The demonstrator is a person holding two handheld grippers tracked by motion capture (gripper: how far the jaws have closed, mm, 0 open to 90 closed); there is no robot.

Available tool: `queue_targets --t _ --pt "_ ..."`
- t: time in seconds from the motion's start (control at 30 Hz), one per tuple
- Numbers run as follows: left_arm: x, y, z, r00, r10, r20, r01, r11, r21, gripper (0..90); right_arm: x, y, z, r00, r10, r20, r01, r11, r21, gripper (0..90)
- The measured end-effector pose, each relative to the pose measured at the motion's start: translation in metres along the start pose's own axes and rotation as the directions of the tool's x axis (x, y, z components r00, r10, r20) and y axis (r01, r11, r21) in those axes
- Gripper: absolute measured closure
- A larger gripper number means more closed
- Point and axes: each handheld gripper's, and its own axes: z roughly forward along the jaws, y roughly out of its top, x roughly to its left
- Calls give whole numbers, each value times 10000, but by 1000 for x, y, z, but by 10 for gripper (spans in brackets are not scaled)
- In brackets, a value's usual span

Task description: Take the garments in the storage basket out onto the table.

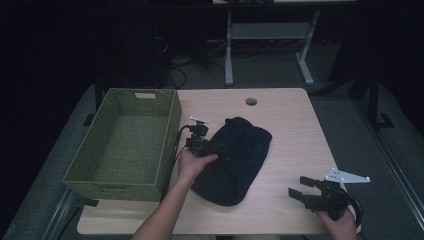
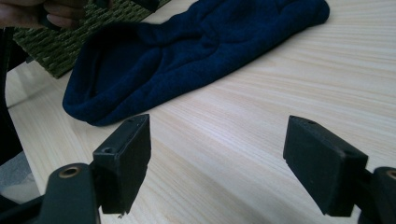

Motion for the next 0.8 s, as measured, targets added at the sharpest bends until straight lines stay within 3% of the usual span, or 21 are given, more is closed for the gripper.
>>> queue_targets --t 0.2,0.5,0.8 --pt "6 -9 -2 9992 7 -406 -6 10000 32 605 3 1 6 9999 -115 -79 117 9998 174 238" --pt "10 -17 6 9923 350 -1186 -282 9979 588 637 5 1 8 9994 -263 -245 270 9992 285 312" --pt "12 -23 12 9904 281 -1355 -167 9963 840 656 5 1 6 9990 -246 -374 258 9992 315 381"
